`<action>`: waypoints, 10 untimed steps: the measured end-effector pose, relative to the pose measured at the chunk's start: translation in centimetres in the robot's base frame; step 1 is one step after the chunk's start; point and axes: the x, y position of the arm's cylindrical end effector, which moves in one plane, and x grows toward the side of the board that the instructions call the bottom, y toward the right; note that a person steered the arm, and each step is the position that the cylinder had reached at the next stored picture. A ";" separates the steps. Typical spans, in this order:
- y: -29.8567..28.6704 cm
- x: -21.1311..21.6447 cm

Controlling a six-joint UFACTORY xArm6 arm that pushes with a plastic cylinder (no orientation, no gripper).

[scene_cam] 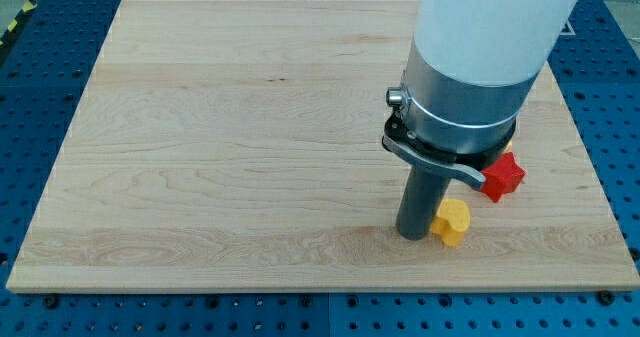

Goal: Move the yellow heart to the bottom of the red star

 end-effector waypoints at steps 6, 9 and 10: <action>3.6 -1.5; 6.0 -1.0; 7.5 -1.0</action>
